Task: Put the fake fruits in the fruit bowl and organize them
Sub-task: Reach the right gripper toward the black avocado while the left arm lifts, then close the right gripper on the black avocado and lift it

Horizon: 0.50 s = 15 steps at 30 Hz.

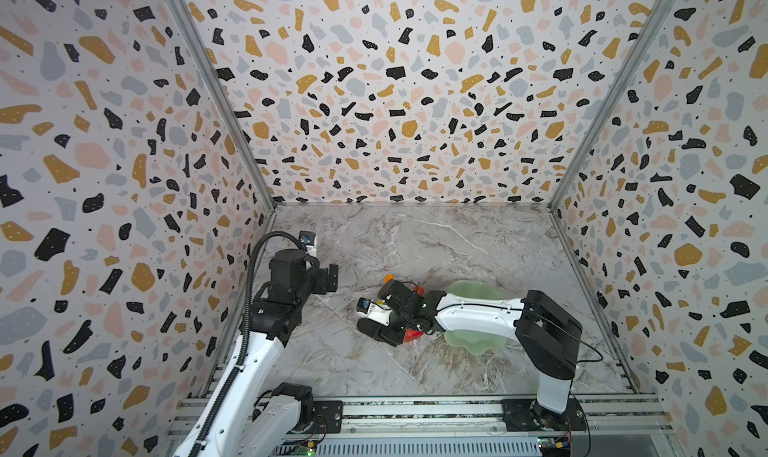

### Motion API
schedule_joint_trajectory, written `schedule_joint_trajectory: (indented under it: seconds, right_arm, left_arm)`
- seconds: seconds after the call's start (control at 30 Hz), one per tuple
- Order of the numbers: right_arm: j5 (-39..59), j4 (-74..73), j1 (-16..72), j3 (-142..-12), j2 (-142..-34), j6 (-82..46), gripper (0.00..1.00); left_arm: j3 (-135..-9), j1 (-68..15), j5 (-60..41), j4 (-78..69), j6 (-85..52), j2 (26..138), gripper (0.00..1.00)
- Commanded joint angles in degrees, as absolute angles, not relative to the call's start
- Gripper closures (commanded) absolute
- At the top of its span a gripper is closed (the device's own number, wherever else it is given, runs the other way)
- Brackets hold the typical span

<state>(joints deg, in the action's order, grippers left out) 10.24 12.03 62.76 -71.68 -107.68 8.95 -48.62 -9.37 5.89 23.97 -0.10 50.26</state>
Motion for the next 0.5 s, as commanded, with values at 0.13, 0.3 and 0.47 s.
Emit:
schedule_joint_trajectory:
  seconds: [0.13,0.3,0.47]
  right_arm:
    - [12.9,9.24,63.06,-74.5,-110.07,7.95,0.4]
    - [13.07,8.8,63.02,-75.67,-111.5,7.78,0.51]
    - [13.71,8.61,63.02,-75.68,-111.79,7.56,0.49]
  left_arm:
    - [-47.9,-8.79,4.57,21.6,-0.3,49.79,0.0]
    - [-47.82,-8.7,4.58,21.45,-0.44,49.92,0.01]
    - [-47.81,-8.7,4.09,21.37,-0.43,49.78,0.0]
